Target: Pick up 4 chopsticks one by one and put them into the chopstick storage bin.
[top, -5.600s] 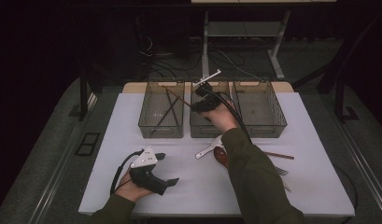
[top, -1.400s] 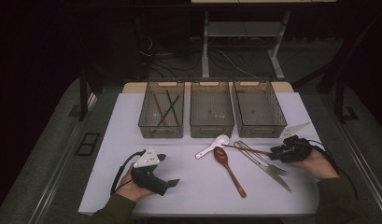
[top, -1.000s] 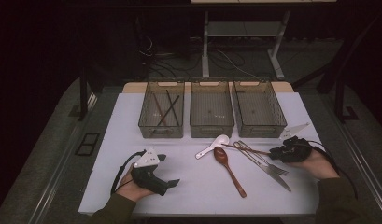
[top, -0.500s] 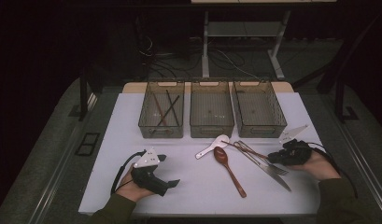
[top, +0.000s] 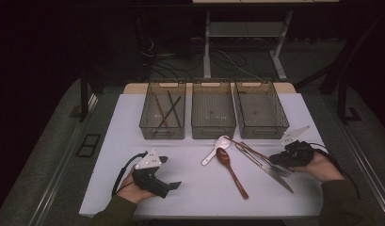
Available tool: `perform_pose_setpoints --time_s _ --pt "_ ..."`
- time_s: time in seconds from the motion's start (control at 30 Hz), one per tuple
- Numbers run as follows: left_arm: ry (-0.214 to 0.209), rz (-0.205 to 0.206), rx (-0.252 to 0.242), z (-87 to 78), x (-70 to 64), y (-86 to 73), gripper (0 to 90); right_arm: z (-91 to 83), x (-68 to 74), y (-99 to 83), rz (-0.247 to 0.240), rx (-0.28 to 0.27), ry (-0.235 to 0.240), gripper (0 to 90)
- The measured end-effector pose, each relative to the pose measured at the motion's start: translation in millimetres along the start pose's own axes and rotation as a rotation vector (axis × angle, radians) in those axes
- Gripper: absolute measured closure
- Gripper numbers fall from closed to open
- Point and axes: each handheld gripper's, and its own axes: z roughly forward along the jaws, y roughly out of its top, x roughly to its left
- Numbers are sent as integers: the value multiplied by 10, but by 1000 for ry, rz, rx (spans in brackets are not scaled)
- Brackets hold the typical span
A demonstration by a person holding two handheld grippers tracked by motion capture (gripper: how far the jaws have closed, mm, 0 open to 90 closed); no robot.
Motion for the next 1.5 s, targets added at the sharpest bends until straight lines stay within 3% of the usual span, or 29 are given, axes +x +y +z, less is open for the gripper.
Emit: perform_pose_setpoints --time_s 0.13,0.67,0.9,1.17,1.33,1.5 --pt "-1 1 0 0 -1 1 0 -61 25 26 -11 -9 -12 833" --pt "-2 0 -3 2 -1 3 0 -135 136 146 -13 -73 15 833" --pt "0 5 -1 1 -2 7 0 -111 171 229 22 -108 18 833" --pt "-1 4 0 2 -6 9 0 -105 253 379 56 -149 9 833" --pt "-2 4 0 6 -5 9 0 -81 323 505 59 -206 32 833" --pt "-4 3 -2 4 -7 9 0 -29 373 640 61 -218 28 833"
